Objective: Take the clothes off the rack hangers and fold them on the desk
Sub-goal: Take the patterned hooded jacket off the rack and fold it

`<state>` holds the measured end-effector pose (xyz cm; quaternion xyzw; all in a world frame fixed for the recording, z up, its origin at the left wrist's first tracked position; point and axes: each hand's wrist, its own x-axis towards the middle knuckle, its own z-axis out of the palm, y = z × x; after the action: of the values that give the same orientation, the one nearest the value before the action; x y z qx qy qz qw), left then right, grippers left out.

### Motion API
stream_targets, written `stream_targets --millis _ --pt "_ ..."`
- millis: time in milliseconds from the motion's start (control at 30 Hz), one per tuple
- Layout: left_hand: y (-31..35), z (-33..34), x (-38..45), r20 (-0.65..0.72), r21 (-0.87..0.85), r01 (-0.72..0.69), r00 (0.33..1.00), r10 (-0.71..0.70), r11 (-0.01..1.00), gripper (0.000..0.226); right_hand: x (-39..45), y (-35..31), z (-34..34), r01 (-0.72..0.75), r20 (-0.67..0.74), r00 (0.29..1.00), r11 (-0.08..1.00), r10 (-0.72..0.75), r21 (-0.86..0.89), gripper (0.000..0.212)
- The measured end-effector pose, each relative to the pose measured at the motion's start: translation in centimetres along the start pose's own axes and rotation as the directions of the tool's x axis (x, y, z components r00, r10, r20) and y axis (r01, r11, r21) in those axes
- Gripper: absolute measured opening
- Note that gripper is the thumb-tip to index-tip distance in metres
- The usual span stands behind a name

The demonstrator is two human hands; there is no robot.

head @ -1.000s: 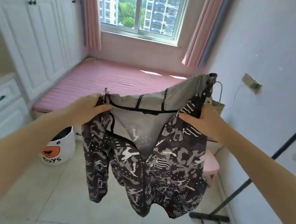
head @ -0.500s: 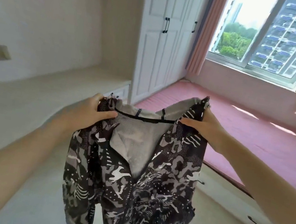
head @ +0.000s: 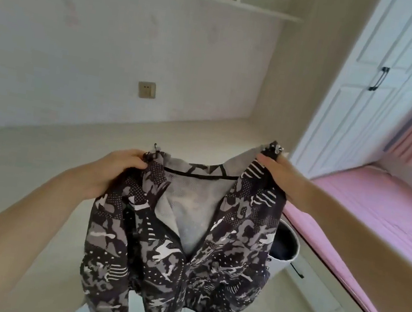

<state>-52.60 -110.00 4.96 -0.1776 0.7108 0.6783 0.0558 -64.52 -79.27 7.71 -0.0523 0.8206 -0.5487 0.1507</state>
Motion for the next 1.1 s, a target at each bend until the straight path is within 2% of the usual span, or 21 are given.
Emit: stream_targets --millis 67,133,233,367,467,567,633,700,767,900,967,1033,1067,1100 --pt "-0.7 -3.5 -0.1 -0.088 -0.014 0.025 0.996 -0.026 1.000 0.047 3.2 -1.8 3.1 -0.014 0.106 0.994 0.998 0.008 0.053 0.026" --pt "-1.2 -5.2 -0.4 -0.111 -0.005 0.049 0.993 -0.049 0.999 0.049 5.0 -2.8 4.9 -0.009 0.187 0.982 0.999 0.000 0.046 0.029" --pt "-1.9 -8.7 -0.8 -0.190 -0.010 0.053 0.980 -0.054 0.999 0.056 8.6 -5.0 9.2 0.121 0.348 0.932 0.992 -0.101 -0.038 0.022" --pt "-2.3 -11.9 -0.7 -0.259 0.008 0.004 0.966 -0.002 1.000 0.076 12.0 -6.8 13.2 0.317 0.512 0.829 0.943 -0.224 -0.101 0.054" --pt "-2.1 -13.3 0.7 -0.346 0.044 0.037 0.938 -0.019 0.998 0.079 15.8 -7.7 15.2 0.379 0.594 0.776 0.910 -0.212 -0.171 0.051" --pt "-1.4 -14.1 3.1 -0.477 0.088 0.228 0.864 -0.160 0.970 0.081 20.1 -9.0 17.4 0.382 0.629 0.762 0.891 -0.153 -0.246 0.028" --pt "-1.1 -14.3 4.1 -0.531 0.075 0.424 0.783 -0.323 0.903 0.083 22.4 -9.4 18.8 0.370 0.660 0.743 0.889 -0.111 -0.268 0.026" --pt "-1.2 -14.4 4.7 -0.521 0.026 0.548 0.721 -0.456 0.836 0.077 24.2 -9.6 20.0 0.372 0.696 0.713 0.887 -0.084 -0.273 0.027" --pt "-1.3 -14.5 5.2 -0.485 -0.042 0.582 0.699 -0.526 0.812 0.069 26.0 -9.9 21.4 0.369 0.723 0.687 0.889 -0.064 -0.272 0.025" --pt "-2.5 -16.5 5.9 -0.474 -0.237 0.528 0.670 -0.572 0.815 0.054 29.1 -10.3 24.6 0.341 0.785 0.620 0.903 -0.006 -0.262 0.030" --pt "-3.3 -17.5 6.1 -0.505 -0.340 0.424 0.670 -0.544 0.839 0.045 30.1 -10.4 26.0 0.345 0.809 0.588 0.907 -0.008 -0.242 0.037" --pt "-3.9 -18.7 6.5 -0.531 -0.410 0.269 0.707 -0.468 0.871 0.031 31.1 -10.6 27.6 0.392 0.832 0.553 0.895 -0.044 -0.214 0.048" --pt "-4.1 -19.6 6.9 -0.533 -0.415 0.196 0.739 -0.412 0.888 0.035 31.8 -10.9 28.7 0.424 0.845 0.530 0.885 -0.069 -0.194 0.056" --pt "-4.2 -20.3 7.2 -0.519 -0.404 0.147 0.776 -0.359 0.903 0.052 32.2 -11.1 29.4 0.455 0.855 0.509 0.874 -0.099 -0.170 0.063"
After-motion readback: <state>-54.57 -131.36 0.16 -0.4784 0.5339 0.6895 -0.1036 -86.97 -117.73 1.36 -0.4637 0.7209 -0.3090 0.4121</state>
